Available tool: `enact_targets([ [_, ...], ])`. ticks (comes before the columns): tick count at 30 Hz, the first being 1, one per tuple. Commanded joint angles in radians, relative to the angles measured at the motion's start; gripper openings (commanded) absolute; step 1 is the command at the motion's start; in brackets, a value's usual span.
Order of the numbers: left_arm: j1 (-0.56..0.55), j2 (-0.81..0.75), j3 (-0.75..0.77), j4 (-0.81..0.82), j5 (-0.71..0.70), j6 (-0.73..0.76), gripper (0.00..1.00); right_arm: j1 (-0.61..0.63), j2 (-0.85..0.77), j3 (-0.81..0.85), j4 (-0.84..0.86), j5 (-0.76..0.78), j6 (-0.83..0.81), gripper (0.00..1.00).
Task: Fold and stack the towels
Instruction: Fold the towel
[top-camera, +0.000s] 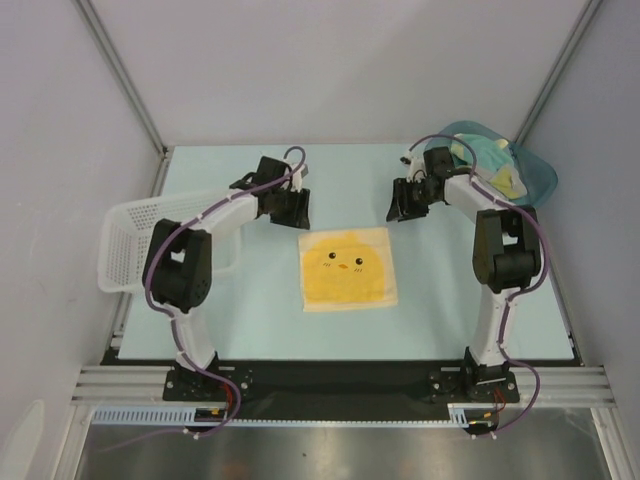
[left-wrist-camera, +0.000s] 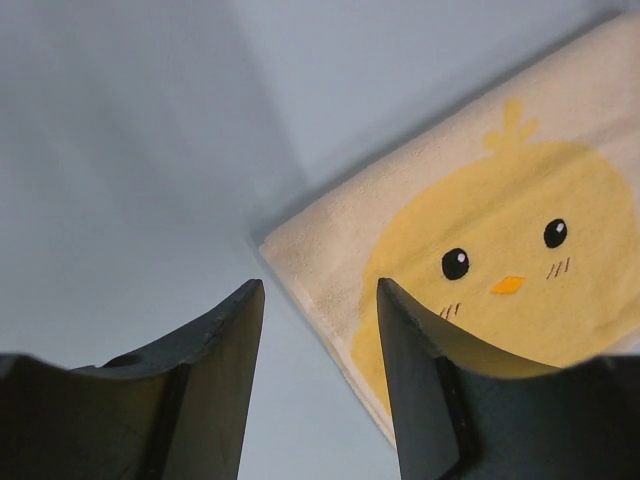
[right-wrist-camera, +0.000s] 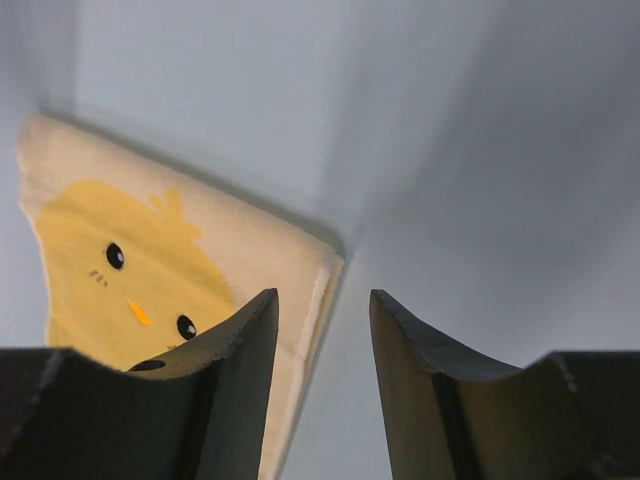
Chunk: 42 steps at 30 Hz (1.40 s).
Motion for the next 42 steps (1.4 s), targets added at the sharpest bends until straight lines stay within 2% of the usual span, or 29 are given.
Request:
enact_targets([
  [1,0.0,0.035,0.059,0.0,0.041,0.064,0.55,0.001,0.046,0.076,-0.096,-0.091,-0.167,0.47],
  [6,0.0,0.104,0.091,-0.035,0.007,0.092,0.55,0.0,0.151,0.174,-0.18,-0.118,-0.25,0.47],
  [14,0.0,0.163,0.123,-0.043,0.01,0.112,0.55,-0.009,0.229,0.197,-0.176,-0.182,-0.272,0.44],
  [23,0.0,0.187,0.152,-0.064,-0.01,0.141,0.53,-0.011,0.244,0.203,-0.165,-0.205,-0.282,0.32],
  [31,0.0,0.213,0.171,-0.073,0.028,0.145,0.41,-0.011,0.252,0.215,-0.16,-0.206,-0.281,0.31],
  [34,0.0,0.223,0.183,-0.076,0.022,0.145,0.33,-0.011,0.257,0.22,-0.157,-0.214,-0.275,0.32],
  [37,0.0,0.236,0.201,-0.081,0.019,0.138,0.14,-0.011,0.257,0.223,-0.15,-0.217,-0.269,0.23],
  [39,0.0,0.241,0.218,-0.076,0.021,0.132,0.0,-0.009,0.254,0.221,-0.139,-0.2,-0.266,0.1],
  [41,0.002,0.241,0.236,-0.066,0.022,0.124,0.0,-0.015,0.241,0.217,-0.117,-0.176,-0.255,0.0],
  [42,0.002,0.236,0.241,-0.061,0.024,0.121,0.0,-0.019,0.234,0.215,-0.108,-0.167,-0.241,0.0],
])
